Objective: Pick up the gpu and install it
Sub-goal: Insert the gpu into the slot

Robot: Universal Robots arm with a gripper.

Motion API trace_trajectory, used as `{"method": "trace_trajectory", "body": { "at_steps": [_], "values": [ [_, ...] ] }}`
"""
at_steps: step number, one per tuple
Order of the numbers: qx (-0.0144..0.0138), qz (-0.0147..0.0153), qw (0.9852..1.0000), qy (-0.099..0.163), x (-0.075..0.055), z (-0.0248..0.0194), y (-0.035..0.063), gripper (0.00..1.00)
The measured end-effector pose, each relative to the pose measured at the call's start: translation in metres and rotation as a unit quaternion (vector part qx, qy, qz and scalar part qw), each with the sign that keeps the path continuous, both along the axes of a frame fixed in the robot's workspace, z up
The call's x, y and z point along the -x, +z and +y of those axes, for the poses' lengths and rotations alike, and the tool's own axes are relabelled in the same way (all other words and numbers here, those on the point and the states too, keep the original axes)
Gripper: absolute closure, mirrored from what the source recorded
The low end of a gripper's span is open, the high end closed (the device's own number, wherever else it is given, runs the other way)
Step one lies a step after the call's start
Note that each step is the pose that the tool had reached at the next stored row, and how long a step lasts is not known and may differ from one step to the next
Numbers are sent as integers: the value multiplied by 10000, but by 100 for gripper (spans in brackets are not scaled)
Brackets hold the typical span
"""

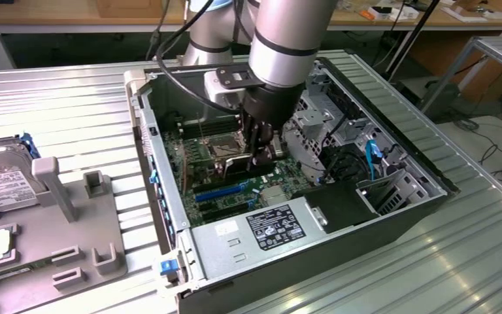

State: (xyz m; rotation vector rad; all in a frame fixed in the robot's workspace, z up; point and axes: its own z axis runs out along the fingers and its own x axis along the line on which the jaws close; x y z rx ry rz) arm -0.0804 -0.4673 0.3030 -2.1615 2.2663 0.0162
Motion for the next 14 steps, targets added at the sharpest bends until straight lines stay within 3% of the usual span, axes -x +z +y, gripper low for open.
{"method": "trace_trajectory", "body": {
  "at_steps": [4,14],
  "values": [
    [0,-8,10000,-2,9,8,-106,73],
    [0,-61,10000,0,116,38,-172,73]
  ]
}}
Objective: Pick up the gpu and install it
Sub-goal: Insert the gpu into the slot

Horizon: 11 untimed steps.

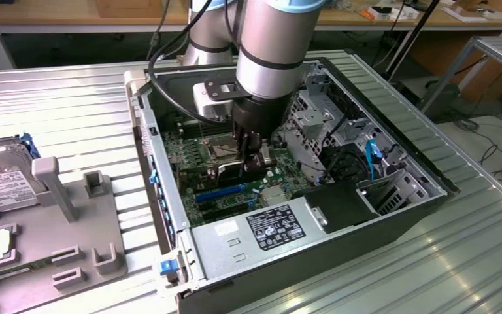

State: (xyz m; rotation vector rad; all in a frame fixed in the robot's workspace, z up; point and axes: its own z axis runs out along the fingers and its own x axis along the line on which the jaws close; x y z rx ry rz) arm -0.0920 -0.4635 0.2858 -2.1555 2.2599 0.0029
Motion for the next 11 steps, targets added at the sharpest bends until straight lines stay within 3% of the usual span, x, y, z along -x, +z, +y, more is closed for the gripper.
{"method": "trace_trajectory", "body": {
  "at_steps": [11],
  "values": [
    [3,0,10000,0,105,29,0,73]
  ]
}}
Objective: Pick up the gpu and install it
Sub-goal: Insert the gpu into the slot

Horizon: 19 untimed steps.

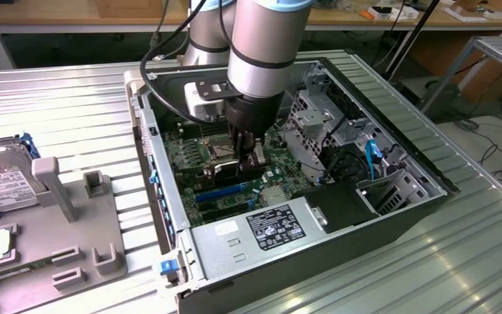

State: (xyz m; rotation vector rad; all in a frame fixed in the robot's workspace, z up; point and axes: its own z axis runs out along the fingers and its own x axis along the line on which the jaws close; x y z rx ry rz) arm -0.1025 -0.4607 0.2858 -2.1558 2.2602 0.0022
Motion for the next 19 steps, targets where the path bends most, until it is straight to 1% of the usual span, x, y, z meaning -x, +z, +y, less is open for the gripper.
{"method": "trace_trajectory", "body": {
  "at_steps": [3,5,6,7,19],
  "values": [
    [5,0,10000,0,-14,-3,1,73],
    [7,1,10000,0,-16,-17,1,73],
    [6,0,10000,-1,-16,-36,0,73],
    [5,0,10000,-1,-16,-39,0,73],
    [6,0,10000,0,-16,-39,0,73]
  ]
}}
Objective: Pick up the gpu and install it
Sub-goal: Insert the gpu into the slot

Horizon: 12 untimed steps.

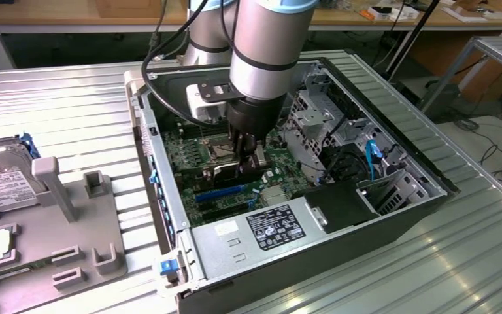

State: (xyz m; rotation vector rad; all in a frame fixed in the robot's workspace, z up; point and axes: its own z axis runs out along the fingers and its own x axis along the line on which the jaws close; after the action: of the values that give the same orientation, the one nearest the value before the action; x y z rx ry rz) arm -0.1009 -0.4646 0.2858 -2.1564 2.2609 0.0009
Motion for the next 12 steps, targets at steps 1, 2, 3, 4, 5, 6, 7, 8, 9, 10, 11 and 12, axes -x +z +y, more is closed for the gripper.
{"method": "trace_trajectory", "body": {
  "at_steps": [1,2,3,4,5,6,7,8,9,10,11,12],
  "values": [
    [0,0,10000,0,0,0,0,73],
    [1,0,10000,0,0,0,-2,73],
    [-1,0,10000,0,-1,0,-19,73],
    [0,0,10000,0,-1,0,-46,73],
    [6,0,10000,0,-2,0,-76,73],
    [10,0,10000,0,-3,0,-89,73],
    [16,0,10000,1,-3,0,-107,73],
    [22,0,10000,1,-3,0,-125,73],
    [29,0,10000,1,-2,0,-160,73],
    [33,0,10000,1,-3,0,-163,73],
    [34,0,10000,2,-2,0,-163,73],
    [33,0,10000,26,-2,0,-164,73]
  ]
}}
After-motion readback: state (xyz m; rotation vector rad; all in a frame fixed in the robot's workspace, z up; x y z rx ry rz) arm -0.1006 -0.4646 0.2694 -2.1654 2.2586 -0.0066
